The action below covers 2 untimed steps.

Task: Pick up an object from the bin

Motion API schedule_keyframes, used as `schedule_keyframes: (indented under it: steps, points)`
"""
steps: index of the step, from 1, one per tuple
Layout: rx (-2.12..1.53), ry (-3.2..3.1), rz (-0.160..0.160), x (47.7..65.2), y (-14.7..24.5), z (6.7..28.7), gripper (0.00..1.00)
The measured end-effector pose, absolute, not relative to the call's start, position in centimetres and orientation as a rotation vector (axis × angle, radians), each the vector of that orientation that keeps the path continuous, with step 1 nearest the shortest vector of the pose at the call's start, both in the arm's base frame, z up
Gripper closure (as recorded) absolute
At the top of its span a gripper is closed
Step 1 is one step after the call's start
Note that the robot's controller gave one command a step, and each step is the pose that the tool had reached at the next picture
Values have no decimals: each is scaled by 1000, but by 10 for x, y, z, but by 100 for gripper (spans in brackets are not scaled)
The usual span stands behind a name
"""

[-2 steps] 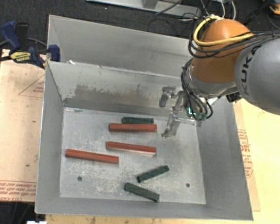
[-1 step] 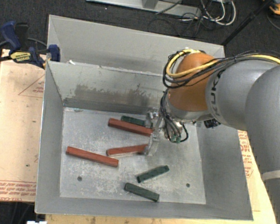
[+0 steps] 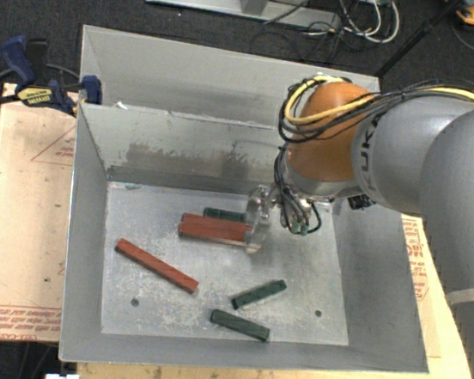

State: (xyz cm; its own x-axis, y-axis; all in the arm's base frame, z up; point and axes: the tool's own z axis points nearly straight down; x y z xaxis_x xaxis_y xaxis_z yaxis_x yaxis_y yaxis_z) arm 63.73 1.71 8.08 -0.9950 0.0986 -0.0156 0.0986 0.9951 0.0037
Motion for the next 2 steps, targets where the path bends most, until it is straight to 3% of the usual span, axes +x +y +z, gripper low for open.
schedule_keyframes:
  steps: [1,2]
  points:
    - [-666,3060,-1,645,24,218,100]
    - [-665,3066,2,644,23,215,0]
